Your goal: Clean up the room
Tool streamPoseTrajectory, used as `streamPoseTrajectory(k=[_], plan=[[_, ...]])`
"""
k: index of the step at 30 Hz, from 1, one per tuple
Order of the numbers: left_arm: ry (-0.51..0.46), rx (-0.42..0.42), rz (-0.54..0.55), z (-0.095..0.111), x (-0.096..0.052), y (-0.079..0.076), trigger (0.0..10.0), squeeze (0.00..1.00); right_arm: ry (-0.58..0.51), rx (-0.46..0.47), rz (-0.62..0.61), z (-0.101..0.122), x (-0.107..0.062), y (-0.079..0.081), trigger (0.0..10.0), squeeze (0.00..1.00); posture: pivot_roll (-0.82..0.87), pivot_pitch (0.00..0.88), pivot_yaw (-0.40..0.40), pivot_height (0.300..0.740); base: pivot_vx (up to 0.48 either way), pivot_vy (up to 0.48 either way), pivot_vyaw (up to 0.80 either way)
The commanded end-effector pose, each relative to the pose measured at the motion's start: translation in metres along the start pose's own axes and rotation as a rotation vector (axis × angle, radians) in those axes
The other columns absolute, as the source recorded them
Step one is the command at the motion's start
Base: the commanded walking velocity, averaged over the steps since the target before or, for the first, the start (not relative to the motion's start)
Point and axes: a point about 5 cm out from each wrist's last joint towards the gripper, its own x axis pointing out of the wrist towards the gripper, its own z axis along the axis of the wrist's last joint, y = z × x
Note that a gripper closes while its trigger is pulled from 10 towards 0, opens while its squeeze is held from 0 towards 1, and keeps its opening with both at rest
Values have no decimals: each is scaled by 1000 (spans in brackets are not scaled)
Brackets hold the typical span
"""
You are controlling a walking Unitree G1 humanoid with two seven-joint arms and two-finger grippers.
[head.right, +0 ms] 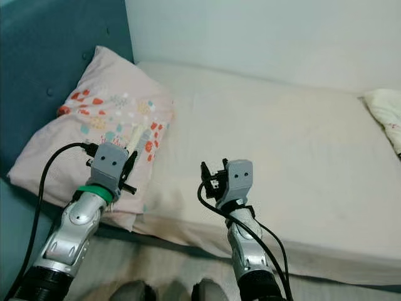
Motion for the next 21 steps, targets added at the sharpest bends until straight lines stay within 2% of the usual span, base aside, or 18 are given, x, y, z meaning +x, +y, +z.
streamPoseTrajectory(k=[1, 6, 7, 8, 10, 11, 12, 13, 15, 17, 21], plan=[[-57, 26, -14, 9, 0, -3, 10000, 0, 30, 17, -18, -7, -4, -1, 10000, 0, 48, 68, 18, 616, 0, 0, 0], [-87, 53, -19, 13, 1, -4, 10000, 0, 31, 17, -23, -7, -4, -2, 10000, 0, 48, 69, 19, 606, 0, 0, 0], [-215, 147, -54, 32, 3, -7, 10000, 0, 28, 25, -53, -7, -3, -5, 10000, 0, 48, 71, 18, 606, 0, 0, 0], [-215, 147, -54, 32, 3, -7, 10000, 0, 28, 25, -53, -7, -3, -5, 10000, 0, 48, 71, 18, 606, 0, 0, 0], [-334, 236, -85, 50, 4, -9, 10000, 0, 24, 53, -90, -6, -3, -10, 10000, 0, 49, 72, 16, 606, 0, 0, 0], [-334, 236, -85, 50, 4, -9, 10000, 0, 24, 53, -90, -6, -3, -10, 10000, 0, 49, 72, 16, 606, 0, 0, 0], [-455, 329, -127, 68, 5, -14, 10000, 0, 23, 78, -120, -6, -4, -15, 10000, 0, 48, 75, 14, 606, 0, 0, 0], [-455, 329, -127, 68, 5, -14, 10000, 0, 23, 78, -120, -6, -4, -15, 10000, 0, 48, 75, 14, 606, 0, 0, 0], [-544, 413, -177, 78, 6, -23, 10000, 0, 29, 101, -150, -7, -5, -20, 10000, 0, 46, 79, 16, 606, 0, 0, 0], [-567, 495, -216, 76, 11, -33, 10000, 0, 41, 127, -186, -8, -6, -25, 10000, 0, 36, 89, 21, 606, 0, 0, 0], [-570, 555, -257, 71, 16, -44, 10000, 0, 61, 163, -222, -12, -9, -30, 10000, 0, 28, 95, 24, 606, 0, 0, 0]])
